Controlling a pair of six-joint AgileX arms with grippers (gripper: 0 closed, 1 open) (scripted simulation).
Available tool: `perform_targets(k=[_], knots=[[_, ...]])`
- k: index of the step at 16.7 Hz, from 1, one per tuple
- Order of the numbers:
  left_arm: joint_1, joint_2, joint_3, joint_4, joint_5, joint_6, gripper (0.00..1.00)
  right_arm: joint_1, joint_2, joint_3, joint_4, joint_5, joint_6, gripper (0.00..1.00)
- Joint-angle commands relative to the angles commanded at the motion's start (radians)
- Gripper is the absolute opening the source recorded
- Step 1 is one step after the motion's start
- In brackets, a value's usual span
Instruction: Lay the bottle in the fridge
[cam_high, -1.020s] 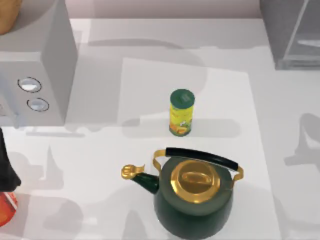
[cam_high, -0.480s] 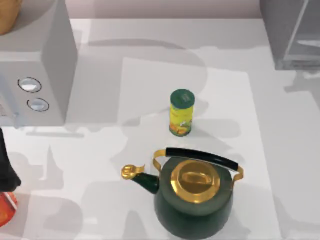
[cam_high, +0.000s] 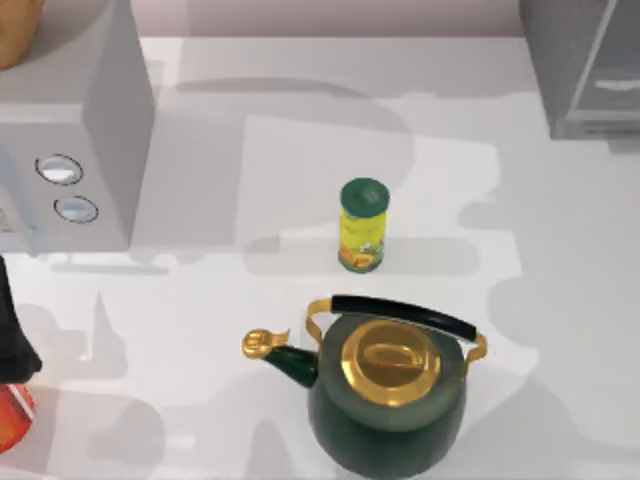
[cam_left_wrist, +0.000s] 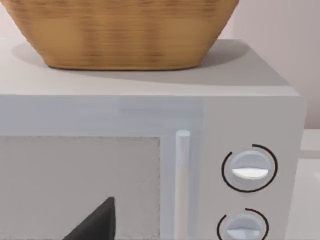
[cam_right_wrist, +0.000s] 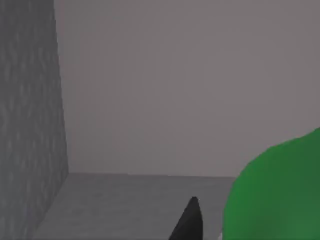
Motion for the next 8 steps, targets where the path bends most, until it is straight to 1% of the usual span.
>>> perform_targets(k=[3,8], knots=[[0.0,0.0,0.0,0.0,0.0,0.0,1.0,-0.008,0.087,0.03,0.035,0.005,0.005,0.01],[0.0,0.0,0.0,0.0,0.0,0.0,1.0,-0.009,0.097,0.033,0.039,0.006,0.006,0.01]])
